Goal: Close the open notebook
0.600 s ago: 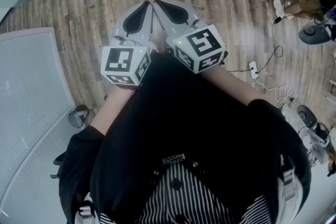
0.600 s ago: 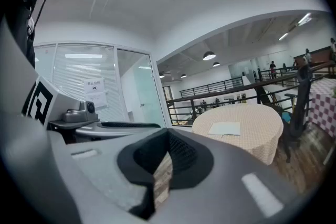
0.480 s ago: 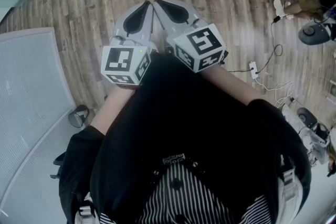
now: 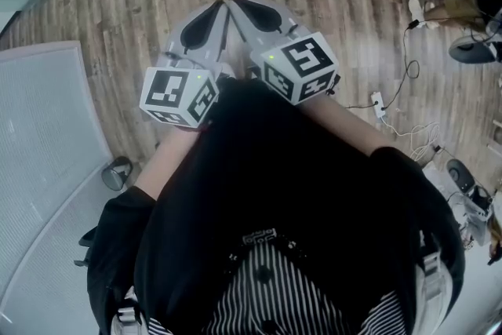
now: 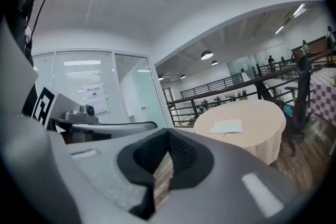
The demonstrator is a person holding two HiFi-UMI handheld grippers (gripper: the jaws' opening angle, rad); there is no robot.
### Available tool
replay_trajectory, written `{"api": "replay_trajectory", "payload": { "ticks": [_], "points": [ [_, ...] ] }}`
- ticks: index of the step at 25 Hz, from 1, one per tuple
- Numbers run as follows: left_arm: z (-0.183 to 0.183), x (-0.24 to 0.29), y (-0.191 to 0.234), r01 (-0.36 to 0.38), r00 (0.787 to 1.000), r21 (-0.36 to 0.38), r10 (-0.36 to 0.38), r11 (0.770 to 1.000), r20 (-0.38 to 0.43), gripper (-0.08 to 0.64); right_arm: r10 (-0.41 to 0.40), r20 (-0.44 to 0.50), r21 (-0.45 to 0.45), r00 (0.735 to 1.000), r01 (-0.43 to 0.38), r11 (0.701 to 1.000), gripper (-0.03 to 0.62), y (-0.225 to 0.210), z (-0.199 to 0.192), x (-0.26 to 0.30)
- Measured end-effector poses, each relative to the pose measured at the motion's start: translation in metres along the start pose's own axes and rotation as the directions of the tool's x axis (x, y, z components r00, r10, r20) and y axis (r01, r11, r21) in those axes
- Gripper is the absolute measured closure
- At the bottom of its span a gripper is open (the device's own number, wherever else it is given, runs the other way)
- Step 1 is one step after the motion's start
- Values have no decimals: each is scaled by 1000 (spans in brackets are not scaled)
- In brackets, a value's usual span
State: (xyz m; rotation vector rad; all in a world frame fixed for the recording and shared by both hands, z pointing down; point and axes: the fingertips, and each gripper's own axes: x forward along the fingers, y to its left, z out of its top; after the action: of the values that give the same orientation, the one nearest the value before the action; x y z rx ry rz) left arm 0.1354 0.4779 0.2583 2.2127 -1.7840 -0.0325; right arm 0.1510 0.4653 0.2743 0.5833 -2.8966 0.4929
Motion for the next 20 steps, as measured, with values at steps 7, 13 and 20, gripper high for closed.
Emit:
{"api": "replay_trajectory", "payload": {
  "ticks": [7,13,20],
  "points": [
    [-4,17,-15,-3,999,63,6,998,-40,557,-5,12,12,1000,5,1000,591,-20,4,-9],
    [-5,28,-23,-25,999,63,27,998,-46,557,8,23,19,1000,-8,1000,591,-30,9,-18],
    [12,28,-19,-130,991,87,126,988,51,561,43,36,11,998,-43,999,591,-36,11,-28]
  ]
}}
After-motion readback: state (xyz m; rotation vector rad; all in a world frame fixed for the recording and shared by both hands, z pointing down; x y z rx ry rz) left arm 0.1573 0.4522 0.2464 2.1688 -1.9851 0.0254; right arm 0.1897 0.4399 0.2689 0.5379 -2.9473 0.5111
